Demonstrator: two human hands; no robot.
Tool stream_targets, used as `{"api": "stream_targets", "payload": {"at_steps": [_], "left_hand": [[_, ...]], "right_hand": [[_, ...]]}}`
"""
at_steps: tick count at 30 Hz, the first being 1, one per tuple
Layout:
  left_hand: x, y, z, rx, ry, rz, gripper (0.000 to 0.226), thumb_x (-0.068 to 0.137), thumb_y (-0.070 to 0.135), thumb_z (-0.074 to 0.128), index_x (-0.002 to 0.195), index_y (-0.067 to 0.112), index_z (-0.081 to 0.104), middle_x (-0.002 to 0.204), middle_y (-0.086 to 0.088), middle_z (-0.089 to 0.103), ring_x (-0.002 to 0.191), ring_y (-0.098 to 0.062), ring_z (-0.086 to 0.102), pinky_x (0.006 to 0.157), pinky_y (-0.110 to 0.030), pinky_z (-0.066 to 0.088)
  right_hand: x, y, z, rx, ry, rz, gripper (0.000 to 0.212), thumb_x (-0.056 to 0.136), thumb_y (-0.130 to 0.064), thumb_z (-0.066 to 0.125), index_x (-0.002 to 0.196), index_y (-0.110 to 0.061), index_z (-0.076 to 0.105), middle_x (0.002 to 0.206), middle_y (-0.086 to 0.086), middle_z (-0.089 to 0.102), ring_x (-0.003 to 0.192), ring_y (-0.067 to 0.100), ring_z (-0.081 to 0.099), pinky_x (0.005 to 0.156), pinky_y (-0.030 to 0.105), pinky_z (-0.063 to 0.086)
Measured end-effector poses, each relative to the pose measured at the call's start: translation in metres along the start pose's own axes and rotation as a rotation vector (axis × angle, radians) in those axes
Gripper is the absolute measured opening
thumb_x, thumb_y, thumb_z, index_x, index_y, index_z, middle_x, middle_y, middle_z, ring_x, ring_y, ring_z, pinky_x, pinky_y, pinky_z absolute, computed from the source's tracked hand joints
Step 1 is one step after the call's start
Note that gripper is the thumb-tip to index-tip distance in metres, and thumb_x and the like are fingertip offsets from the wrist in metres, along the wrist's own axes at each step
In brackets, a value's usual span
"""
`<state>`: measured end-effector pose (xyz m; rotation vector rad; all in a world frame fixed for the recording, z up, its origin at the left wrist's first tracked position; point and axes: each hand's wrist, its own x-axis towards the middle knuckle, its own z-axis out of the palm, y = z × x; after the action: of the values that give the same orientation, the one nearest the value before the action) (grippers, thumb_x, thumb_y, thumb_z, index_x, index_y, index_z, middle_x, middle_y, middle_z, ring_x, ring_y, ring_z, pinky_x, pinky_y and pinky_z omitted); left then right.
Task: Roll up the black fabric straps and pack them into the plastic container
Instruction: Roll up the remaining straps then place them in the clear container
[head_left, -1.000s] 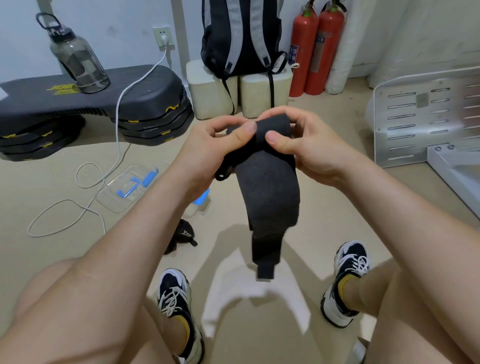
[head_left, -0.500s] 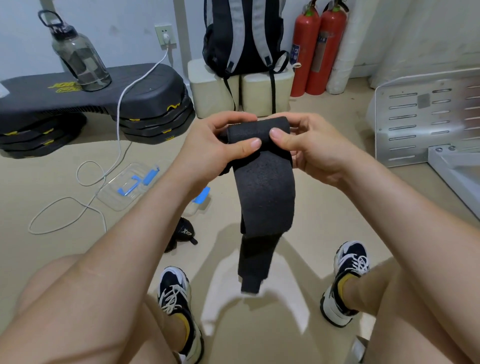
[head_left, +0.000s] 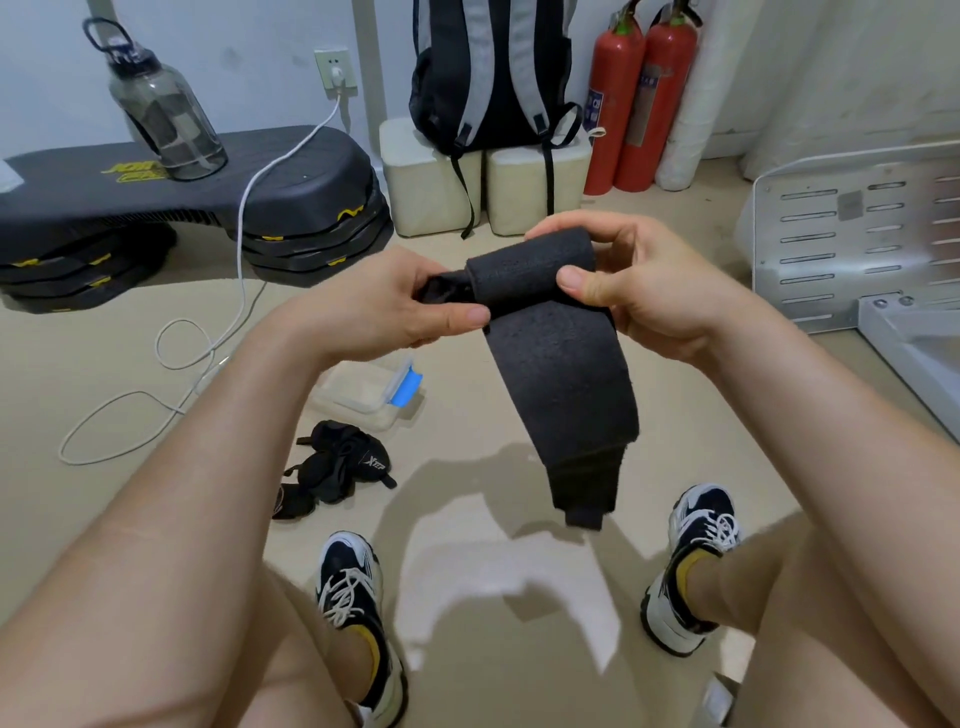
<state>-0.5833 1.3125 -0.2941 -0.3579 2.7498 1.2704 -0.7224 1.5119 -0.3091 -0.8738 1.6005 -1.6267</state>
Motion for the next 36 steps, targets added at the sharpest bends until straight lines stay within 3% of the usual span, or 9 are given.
{"api": "stream_targets", "payload": {"at_steps": [4, 11, 16, 22, 25, 26, 29, 32, 36], "left_hand": [[-0.002, 0.003, 0.009, -0.232, -0.01, 0.094, 0.043, 0.095, 0.053, 0.047, 0.079, 0.018, 0.067, 0.072, 0.009, 0.063, 0.076, -0.014, 0.058, 0.077, -0.034, 0.051], [0.005, 0.014, 0.03, -0.64, 0.24, 0.133, 0.016, 0.092, 0.017, 0.066, 0.106, 0.009, 0.071, 0.083, -0.005, 0.072, 0.078, -0.019, 0.071, 0.063, -0.03, 0.057], [0.007, 0.014, 0.033, -0.753, 0.348, 0.129, 0.027, 0.09, 0.01, 0.068, 0.116, 0.002, 0.067, 0.088, -0.008, 0.072, 0.08, -0.023, 0.072, 0.061, -0.031, 0.056], [0.009, 0.013, 0.032, -0.802, 0.399, 0.106, 0.028, 0.091, 0.01, 0.067, 0.118, 0.0, 0.067, 0.093, -0.014, 0.071, 0.084, -0.029, 0.072, 0.067, -0.038, 0.057], [0.009, 0.011, 0.034, -0.712, 0.433, 0.107, 0.029, 0.083, 0.012, 0.076, 0.111, 0.013, 0.072, 0.091, -0.01, 0.072, 0.081, -0.029, 0.07, 0.069, -0.062, 0.056], [0.008, 0.013, 0.035, -0.642, 0.45, 0.115, 0.031, 0.081, 0.009, 0.078, 0.11, 0.016, 0.073, 0.088, -0.006, 0.072, 0.076, -0.023, 0.069, 0.068, -0.061, 0.055], [0.009, 0.014, 0.04, -0.51, 0.505, 0.166, 0.043, 0.079, -0.002, 0.076, 0.119, 0.012, 0.069, 0.087, 0.006, 0.069, 0.068, -0.001, 0.065, 0.055, -0.023, 0.054], [0.011, 0.011, 0.042, -0.408, 0.583, 0.225, 0.049, 0.074, 0.002, 0.079, 0.119, 0.018, 0.07, 0.098, 0.014, 0.071, 0.093, -0.005, 0.069, 0.08, -0.032, 0.059], [0.014, 0.01, 0.046, -0.293, 0.663, 0.319, 0.051, 0.071, 0.003, 0.08, 0.118, 0.018, 0.07, 0.108, 0.01, 0.07, 0.105, -0.002, 0.065, 0.095, -0.025, 0.052]], "right_hand": [[-0.002, 0.001, 0.0, 0.025, -0.057, -0.029, 0.038, 0.085, 0.009, 0.059, 0.115, -0.013, 0.065, 0.11, 0.013, 0.061, 0.099, 0.025, 0.063, 0.078, 0.035, 0.057], [-0.002, 0.004, 0.018, 0.13, 0.09, -0.018, 0.043, 0.09, 0.002, 0.064, 0.127, -0.017, 0.052, 0.117, 0.008, 0.064, 0.104, 0.021, 0.067, 0.074, 0.037, 0.059], [-0.002, 0.006, 0.024, 0.079, 0.247, 0.032, 0.022, 0.089, -0.015, 0.071, 0.092, -0.012, 0.049, 0.07, -0.008, 0.06, 0.055, 0.001, 0.059, 0.046, 0.018, 0.043], [-0.004, 0.007, 0.022, -0.125, 0.276, 0.034, 0.03, 0.086, -0.029, 0.075, 0.089, 0.0, 0.069, 0.08, 0.002, 0.068, 0.078, 0.014, 0.066, 0.073, 0.033, 0.056], [-0.003, 0.009, 0.023, -0.106, 0.243, 0.081, 0.026, 0.091, -0.022, 0.07, 0.092, 0.004, 0.067, 0.082, 0.008, 0.065, 0.079, 0.016, 0.063, 0.075, 0.033, 0.053], [-0.003, 0.009, 0.023, -0.091, 0.23, 0.098, 0.021, 0.092, -0.019, 0.069, 0.088, 0.002, 0.066, 0.083, 0.009, 0.063, 0.08, 0.017, 0.062, 0.075, 0.031, 0.051], [-0.001, 0.01, 0.025, -0.047, 0.227, 0.128, 0.02, 0.092, -0.013, 0.067, 0.074, -0.007, 0.058, 0.075, 0.007, 0.061, 0.071, 0.016, 0.06, 0.067, 0.026, 0.049], [-0.001, 0.009, 0.03, 0.038, 0.247, 0.119, 0.015, 0.09, -0.011, 0.068, 0.08, -0.005, 0.06, 0.069, 0.005, 0.064, 0.065, 0.014, 0.063, 0.059, 0.023, 0.051], [-0.003, 0.009, 0.039, 0.129, 0.285, 0.136, 0.022, 0.086, -0.019, 0.075, 0.095, -0.003, 0.062, 0.094, 0.022, 0.07, 0.086, 0.028, 0.07, 0.081, 0.043, 0.059]]}}
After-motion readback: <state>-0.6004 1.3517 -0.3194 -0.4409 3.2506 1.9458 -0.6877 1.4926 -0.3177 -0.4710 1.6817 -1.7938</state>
